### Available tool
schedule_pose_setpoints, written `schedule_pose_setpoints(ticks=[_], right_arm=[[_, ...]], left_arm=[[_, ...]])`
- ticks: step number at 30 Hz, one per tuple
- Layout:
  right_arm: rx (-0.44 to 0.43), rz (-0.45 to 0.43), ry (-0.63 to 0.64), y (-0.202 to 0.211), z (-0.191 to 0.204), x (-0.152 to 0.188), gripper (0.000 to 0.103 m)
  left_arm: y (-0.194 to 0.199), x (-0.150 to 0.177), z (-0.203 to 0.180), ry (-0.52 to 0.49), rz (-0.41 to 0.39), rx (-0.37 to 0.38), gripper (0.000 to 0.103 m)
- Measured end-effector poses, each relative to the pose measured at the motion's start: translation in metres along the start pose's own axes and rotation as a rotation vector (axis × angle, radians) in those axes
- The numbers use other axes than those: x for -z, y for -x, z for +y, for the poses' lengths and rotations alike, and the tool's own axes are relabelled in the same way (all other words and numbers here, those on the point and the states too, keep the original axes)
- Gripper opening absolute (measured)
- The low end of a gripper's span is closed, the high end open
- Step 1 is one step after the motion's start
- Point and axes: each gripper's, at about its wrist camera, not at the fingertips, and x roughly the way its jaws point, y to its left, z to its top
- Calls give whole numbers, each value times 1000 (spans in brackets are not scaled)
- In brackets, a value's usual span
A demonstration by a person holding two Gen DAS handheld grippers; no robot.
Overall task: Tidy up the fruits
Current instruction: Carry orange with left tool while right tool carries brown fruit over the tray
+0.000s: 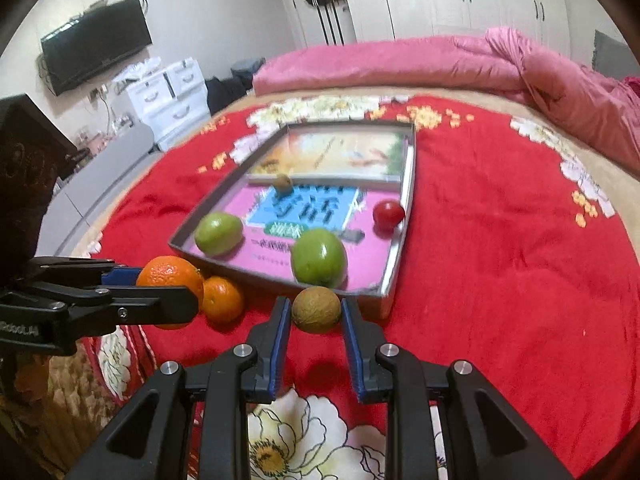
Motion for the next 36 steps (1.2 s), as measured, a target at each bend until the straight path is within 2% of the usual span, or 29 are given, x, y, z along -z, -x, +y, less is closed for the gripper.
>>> schedule_pose_setpoints(ticks=[7,12,21,36], right_arm=[[-26,-121,28,22,7,-9,26],[-31,-153,30,28,7,-11,26],[-19,-185,23,35,3,-15,26],[17,-196,-13,35,-15,-26,26]], left_arm=[[19,-9,1,-9,-58,-16,41],[30,-14,3,-9,-91,-35,42],[40,-24,9,-1,-131,-74,42],[31,-43,32,54,-151,-127,41]])
